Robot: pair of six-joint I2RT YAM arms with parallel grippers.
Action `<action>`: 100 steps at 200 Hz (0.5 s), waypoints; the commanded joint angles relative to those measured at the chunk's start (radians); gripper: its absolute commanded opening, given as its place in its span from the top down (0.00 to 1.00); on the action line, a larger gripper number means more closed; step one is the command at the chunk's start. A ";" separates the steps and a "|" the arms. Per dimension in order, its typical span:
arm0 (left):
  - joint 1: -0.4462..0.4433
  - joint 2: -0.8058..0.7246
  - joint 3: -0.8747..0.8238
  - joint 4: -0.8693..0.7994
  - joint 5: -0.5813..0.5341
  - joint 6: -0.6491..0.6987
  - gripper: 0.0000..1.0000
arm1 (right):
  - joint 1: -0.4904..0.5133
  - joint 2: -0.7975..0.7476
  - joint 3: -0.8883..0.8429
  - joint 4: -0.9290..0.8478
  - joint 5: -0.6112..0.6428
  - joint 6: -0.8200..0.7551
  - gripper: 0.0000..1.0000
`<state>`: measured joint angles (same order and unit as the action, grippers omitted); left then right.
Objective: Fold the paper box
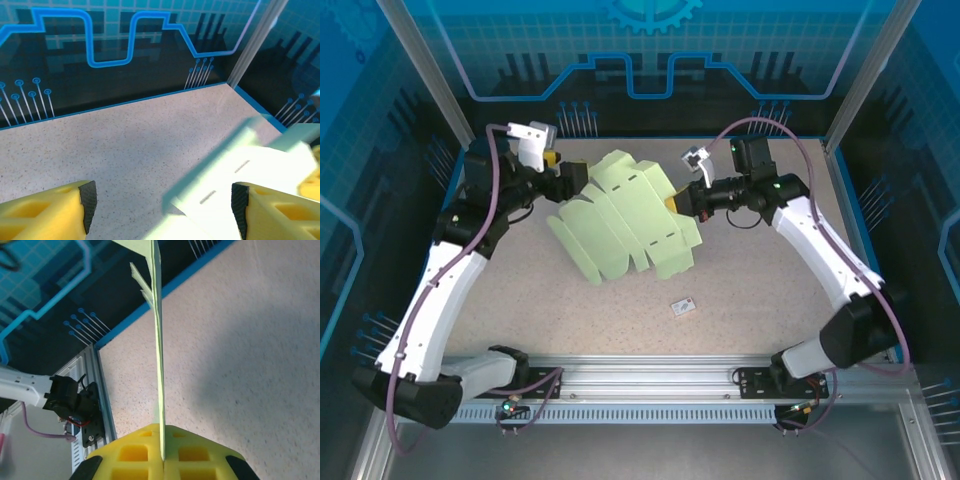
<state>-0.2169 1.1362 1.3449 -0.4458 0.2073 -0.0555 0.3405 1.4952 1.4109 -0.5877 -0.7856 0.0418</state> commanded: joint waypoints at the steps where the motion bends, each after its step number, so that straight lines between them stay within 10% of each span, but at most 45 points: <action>1: -0.003 -0.043 -0.071 0.000 -0.053 -0.086 0.27 | -0.032 0.116 0.026 -0.106 0.019 0.027 0.99; 100: -0.299 0.204 -0.452 0.402 -0.005 -0.265 0.45 | -0.029 0.449 0.229 -0.281 0.466 -0.072 0.99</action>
<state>-0.4828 1.2392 0.9382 -0.2356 0.1791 -0.2665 0.3130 1.9205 1.5795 -0.7979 -0.4732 0.0113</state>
